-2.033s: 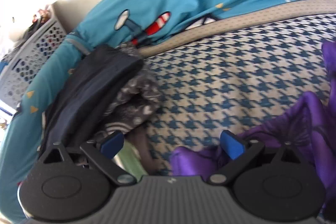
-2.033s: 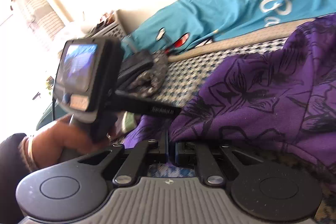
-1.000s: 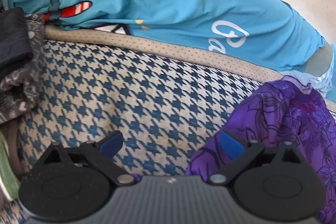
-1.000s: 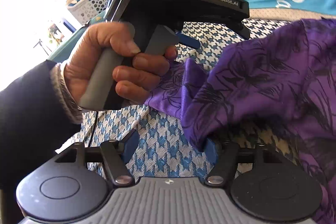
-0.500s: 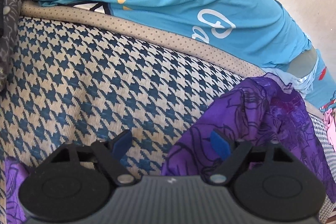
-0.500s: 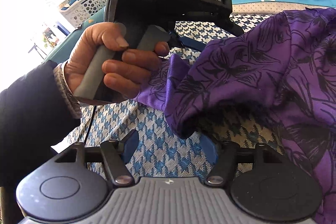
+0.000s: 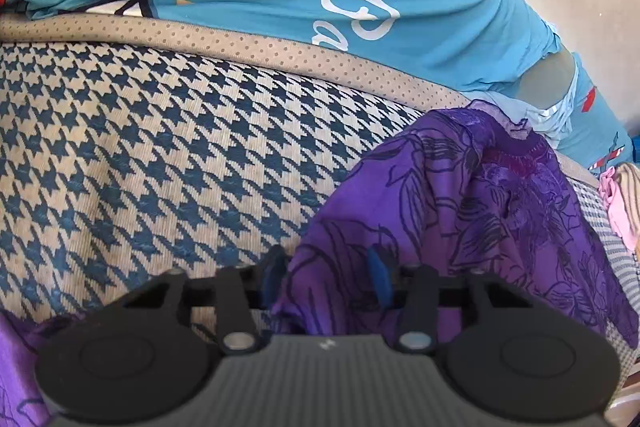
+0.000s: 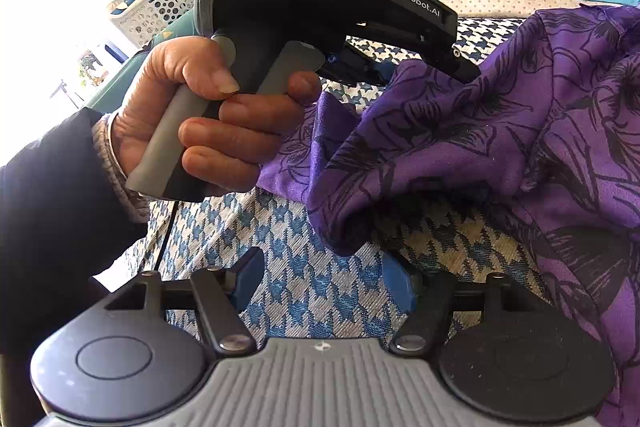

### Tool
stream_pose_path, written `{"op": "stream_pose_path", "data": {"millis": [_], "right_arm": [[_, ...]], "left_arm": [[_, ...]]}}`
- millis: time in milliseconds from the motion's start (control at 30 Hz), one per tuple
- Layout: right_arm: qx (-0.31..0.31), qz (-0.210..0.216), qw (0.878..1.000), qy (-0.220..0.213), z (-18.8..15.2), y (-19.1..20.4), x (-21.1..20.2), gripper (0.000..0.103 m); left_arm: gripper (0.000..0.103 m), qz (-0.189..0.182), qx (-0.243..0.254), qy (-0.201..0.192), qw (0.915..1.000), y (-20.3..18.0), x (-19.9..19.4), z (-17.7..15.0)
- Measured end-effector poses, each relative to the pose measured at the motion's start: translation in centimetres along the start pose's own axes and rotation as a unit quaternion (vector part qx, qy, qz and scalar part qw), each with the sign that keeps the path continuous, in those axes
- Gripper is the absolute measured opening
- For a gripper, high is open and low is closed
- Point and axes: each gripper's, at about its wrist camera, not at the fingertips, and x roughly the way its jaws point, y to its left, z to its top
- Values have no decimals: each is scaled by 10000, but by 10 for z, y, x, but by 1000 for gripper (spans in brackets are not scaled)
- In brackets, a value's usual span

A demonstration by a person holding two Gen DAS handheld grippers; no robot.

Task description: Fold clothes

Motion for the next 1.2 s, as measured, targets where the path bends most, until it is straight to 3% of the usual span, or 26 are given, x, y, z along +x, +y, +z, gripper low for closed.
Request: {"op": "stream_pose_path", "data": {"millis": [67,167,267,367,433,533,600,700,800,967,1200], "right_arm": [[-12,-5,10000,1,0,0,0,65],[-5,-2,10000,-4,0,-1,0,65],[16,-5,10000,-50,1,-2,-1,65],[82,21,9998,-198,6,-4,-4,65],[111,36,9994,-315,10,-5,-7,65],[77,26,9988,-482,14,-5,-12,65],[-3,-15,9986,-532,16,-6,-15,65],[-158,-129,9980,-603,18,-5,-21,65],[-145,-216,9971,-715,22,-6,-27,65],[53,-265,9972,-699,22,-11,-30,65],[-71,-224,9980,-588,19,-9,-30,65]], "left_arm": [[16,39,11,13,10000,-2,1,-1],[10,353,138,-131,9992,-10,-1,-3],[9,865,265,-520,9945,-21,-9,-3],[9,1510,490,-845,9837,-32,-13,-2],[9,2215,818,-1098,9655,-40,-10,-3],[8,3194,1249,-1427,9284,-50,-6,-3],[9,3344,1082,-1370,9261,-45,-2,5],[12,3276,709,-1266,9336,-32,-4,14],[27,2710,445,-1277,9530,-28,-13,18],[41,1575,358,-1022,9816,-28,-8,21],[44,1067,600,-780,9894,-32,10,24]]}}
